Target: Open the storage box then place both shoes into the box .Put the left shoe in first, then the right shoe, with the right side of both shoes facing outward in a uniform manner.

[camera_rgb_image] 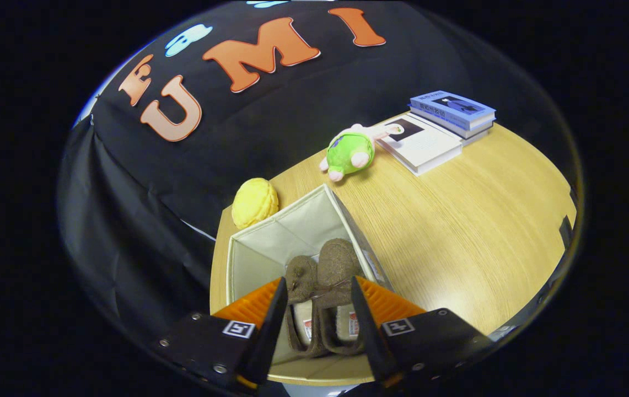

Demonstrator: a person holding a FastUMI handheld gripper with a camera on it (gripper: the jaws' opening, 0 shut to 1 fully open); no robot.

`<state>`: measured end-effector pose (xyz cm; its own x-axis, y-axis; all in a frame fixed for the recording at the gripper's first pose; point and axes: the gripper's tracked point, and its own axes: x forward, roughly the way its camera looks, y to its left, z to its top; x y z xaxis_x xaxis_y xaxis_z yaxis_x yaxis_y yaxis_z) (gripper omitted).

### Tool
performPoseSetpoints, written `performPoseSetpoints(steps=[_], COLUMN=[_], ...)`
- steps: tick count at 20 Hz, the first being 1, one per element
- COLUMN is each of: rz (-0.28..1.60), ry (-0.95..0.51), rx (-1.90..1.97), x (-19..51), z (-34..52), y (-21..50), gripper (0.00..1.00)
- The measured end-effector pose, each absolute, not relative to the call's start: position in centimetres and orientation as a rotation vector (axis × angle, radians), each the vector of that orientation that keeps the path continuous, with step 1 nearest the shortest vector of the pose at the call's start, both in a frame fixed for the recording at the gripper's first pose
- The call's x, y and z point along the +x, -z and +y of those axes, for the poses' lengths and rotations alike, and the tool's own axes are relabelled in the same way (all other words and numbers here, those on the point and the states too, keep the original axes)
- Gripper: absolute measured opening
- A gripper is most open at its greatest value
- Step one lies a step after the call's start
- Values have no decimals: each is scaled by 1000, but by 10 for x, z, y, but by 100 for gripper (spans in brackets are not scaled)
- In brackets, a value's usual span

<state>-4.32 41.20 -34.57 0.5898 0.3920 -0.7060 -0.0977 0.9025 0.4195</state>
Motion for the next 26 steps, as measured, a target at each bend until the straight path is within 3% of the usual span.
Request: performPoseSetpoints(steps=[1, 3, 26], rz=[882, 843, 323], ry=[-293, -282, -96], rx=[340, 281, 161], x=[-40, -32, 30], z=[408, 393, 116], y=[339, 326, 106], gripper=[85, 98, 98])
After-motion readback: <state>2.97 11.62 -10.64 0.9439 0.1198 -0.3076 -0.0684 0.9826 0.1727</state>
